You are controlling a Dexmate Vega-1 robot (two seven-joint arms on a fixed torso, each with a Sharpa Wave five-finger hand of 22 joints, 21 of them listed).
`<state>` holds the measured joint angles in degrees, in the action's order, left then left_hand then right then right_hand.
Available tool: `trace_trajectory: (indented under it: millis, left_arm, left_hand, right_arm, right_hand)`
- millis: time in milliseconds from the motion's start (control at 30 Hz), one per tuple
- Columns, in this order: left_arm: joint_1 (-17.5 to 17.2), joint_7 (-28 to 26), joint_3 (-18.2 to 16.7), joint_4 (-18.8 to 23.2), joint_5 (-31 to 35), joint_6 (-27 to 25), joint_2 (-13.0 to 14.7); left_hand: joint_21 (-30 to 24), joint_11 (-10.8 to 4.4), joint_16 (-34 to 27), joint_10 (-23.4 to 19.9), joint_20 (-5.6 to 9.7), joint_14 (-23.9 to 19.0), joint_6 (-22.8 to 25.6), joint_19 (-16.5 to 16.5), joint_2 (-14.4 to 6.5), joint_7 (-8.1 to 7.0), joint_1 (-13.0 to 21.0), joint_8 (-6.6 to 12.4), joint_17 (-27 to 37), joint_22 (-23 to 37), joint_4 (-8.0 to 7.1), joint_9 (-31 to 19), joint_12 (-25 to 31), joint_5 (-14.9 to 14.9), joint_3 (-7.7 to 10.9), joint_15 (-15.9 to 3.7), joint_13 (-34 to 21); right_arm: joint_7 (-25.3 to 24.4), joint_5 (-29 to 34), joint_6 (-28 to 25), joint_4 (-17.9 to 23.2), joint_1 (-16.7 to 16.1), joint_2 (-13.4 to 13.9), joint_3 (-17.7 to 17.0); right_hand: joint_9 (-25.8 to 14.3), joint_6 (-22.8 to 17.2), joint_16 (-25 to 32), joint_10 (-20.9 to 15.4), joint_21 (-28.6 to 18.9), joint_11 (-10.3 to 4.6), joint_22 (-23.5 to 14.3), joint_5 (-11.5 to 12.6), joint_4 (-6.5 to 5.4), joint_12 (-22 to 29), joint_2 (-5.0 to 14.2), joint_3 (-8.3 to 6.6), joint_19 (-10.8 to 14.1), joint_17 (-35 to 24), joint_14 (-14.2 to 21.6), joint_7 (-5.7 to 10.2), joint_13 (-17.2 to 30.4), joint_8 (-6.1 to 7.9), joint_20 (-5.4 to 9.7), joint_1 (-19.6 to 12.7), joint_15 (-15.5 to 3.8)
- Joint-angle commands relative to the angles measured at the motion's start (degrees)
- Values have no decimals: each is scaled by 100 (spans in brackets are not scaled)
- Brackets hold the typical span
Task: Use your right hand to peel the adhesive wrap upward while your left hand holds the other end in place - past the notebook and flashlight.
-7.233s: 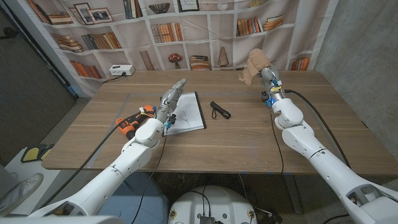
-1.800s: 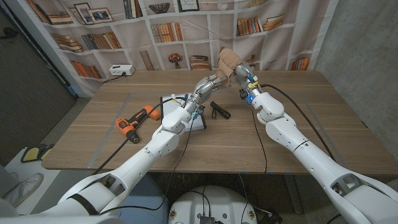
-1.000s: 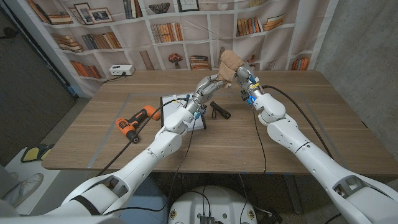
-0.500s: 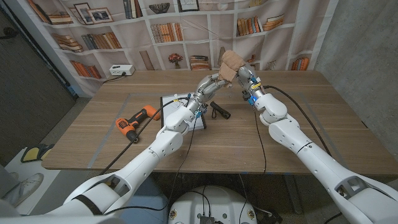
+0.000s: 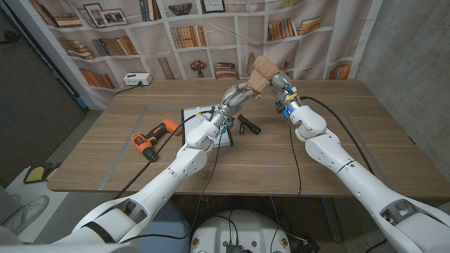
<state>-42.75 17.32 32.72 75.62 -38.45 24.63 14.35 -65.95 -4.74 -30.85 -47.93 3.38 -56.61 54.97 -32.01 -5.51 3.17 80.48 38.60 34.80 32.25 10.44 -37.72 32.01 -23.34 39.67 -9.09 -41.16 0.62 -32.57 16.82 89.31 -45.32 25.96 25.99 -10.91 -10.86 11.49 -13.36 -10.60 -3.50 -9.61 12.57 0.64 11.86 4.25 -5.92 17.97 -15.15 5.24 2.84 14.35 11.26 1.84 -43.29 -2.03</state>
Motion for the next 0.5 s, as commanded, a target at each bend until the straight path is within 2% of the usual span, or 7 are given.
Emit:
trace_trajectory:
  millis: [33, 500]
  left_arm:
    - [-95, 26, -62, 139, -89, -6, 84]
    - [-247, 10, -113, 316, -166, -57, 202]
  left_hand:
    - [-59, -90, 27, -179, 15, -303, 86, 14, -207, 11, 307, 16, -48, -27, 21, -9, -18, -64, 15, -264, 32]
    - [-178, -86, 161, -264, 93, -416, 146, 20, -131, 47, 317, -2, -277, -169, 9, 37, -134, -114, 55, -315, 151]
  right_arm:
    - [-131, 16, 21, -6, -57, 15, -68]
    - [-279, 84, 49, -16, -43, 4, -122]
  right_hand:
    - [-21, -15, 38, -24, -12, 41, 1, -28, 20, -2, 19, -4, -4, 9, -1, -28, 1, 38, -3, 28, -387]
    - [-20, -16, 45, -19, -13, 29, 1, -29, 33, -4, 22, 10, 1, 30, 2, -41, -8, 36, 3, 39, -388]
